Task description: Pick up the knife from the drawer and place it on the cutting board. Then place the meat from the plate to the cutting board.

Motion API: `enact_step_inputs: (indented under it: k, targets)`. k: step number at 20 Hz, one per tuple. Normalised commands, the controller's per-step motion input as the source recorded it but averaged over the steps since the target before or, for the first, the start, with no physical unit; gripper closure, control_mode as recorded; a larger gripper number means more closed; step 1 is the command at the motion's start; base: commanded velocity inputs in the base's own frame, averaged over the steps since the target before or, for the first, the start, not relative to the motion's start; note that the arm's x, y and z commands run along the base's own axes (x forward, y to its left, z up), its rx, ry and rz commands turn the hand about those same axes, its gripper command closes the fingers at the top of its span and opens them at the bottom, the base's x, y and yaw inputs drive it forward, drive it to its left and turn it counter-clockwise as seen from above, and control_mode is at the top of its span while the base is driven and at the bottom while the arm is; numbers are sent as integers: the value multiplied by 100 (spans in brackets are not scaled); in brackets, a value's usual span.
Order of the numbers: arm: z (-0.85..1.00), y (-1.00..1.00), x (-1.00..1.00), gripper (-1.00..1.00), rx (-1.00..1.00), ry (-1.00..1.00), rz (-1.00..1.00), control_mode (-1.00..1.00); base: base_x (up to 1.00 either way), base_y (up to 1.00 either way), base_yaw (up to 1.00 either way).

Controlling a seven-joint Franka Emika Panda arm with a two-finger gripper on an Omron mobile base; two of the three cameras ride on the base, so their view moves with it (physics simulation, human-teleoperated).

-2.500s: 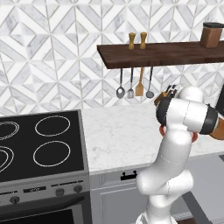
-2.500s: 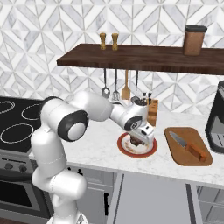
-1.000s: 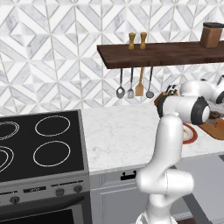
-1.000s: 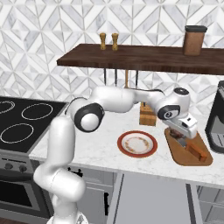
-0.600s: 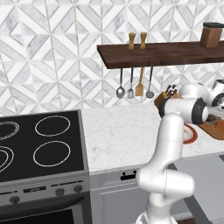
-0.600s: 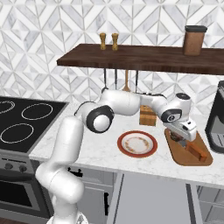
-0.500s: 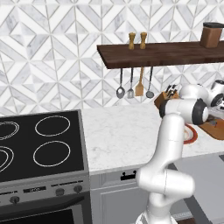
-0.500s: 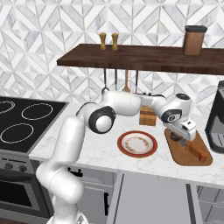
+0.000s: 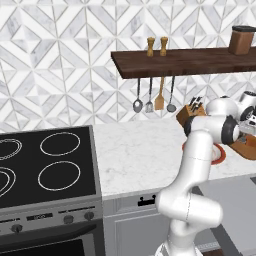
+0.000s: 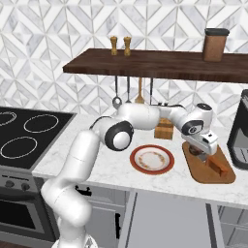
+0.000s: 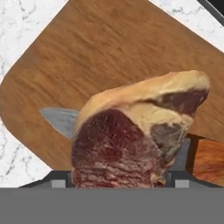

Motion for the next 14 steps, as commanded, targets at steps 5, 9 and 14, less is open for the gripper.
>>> enact_step_inputs:
  k: [5, 9, 14]
  targets:
    - [-7, 16, -43, -100, 0, -2, 0, -100, 0, 0, 0]
    - [11, 23, -23, -100, -1, -1, 0, -100, 0, 0, 0]
    - [13, 12, -1, -100, -1, -5, 0, -100, 0, 0, 0]
